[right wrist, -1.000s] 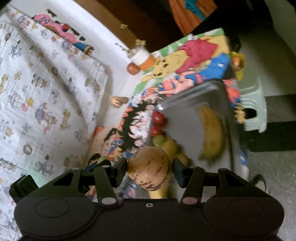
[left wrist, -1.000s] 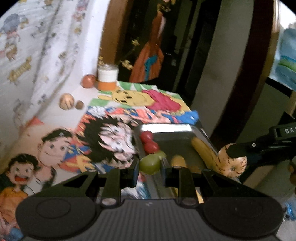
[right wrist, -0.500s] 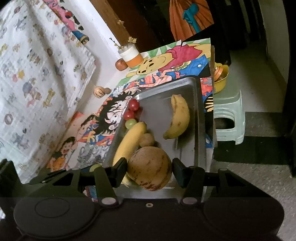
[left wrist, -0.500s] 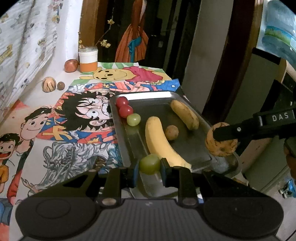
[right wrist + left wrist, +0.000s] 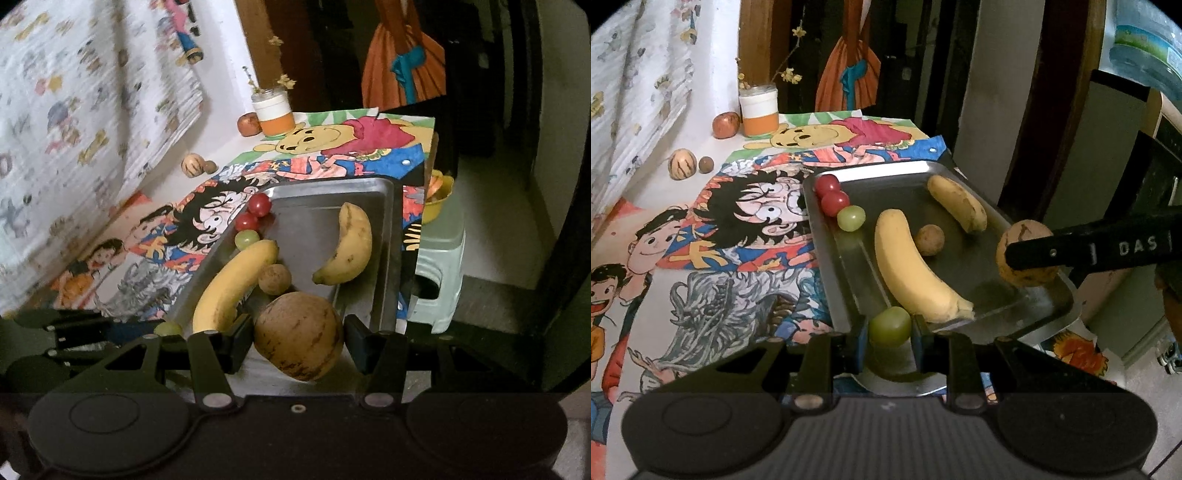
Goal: Organize fruits
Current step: 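Lower the grape into the tray and open the left gripper while the right releases the striped fruit there, then withdraw both tools from the tray toward the remaining fruit by the wall, then grasp a second striped pale fruit with the left gripper while the right grasps a small brown fruit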
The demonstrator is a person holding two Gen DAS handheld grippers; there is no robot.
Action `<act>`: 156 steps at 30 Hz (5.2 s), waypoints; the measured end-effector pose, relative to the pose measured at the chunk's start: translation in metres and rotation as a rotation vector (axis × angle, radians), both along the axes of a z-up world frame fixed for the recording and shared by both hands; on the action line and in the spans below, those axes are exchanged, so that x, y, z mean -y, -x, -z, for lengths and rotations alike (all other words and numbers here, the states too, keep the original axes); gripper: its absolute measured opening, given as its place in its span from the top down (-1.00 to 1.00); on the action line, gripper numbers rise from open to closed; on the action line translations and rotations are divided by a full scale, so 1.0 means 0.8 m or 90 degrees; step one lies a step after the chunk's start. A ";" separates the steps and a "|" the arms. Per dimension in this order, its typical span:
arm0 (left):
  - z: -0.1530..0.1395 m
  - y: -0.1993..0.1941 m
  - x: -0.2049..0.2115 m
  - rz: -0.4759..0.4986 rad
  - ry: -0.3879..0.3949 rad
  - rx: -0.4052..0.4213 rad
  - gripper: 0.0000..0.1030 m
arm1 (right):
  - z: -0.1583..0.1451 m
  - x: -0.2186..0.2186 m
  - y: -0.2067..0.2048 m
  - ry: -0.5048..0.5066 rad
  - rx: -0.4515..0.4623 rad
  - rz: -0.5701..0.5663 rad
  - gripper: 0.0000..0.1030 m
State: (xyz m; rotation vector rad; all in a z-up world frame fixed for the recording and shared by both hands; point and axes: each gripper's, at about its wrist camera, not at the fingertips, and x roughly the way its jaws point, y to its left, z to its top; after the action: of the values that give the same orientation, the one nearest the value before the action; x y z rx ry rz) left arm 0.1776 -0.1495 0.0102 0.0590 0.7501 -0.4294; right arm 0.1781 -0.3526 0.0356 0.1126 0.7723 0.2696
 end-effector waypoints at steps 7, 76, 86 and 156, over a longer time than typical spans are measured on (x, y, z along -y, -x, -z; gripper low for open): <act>0.003 -0.001 0.004 0.003 -0.008 -0.006 0.47 | 0.004 -0.016 0.002 0.053 0.018 -0.021 -0.09; -0.146 0.070 -0.214 -0.199 0.061 0.141 -1.00 | -0.233 -0.107 0.088 -0.034 0.024 -0.029 -0.99; -0.200 0.008 -0.228 -0.244 0.015 0.234 -1.00 | -0.316 -0.186 -0.069 0.071 0.068 -0.163 -0.99; 0.025 -0.412 -0.114 0.166 -0.655 0.129 -0.24 | 0.027 -0.296 -0.517 0.211 0.134 -0.703 0.30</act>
State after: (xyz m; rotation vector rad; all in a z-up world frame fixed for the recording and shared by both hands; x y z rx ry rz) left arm 0.5074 -0.0581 -0.0101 1.1563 0.6991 -0.2389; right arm 0.5915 -0.1157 0.0141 -0.6708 0.5938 1.1689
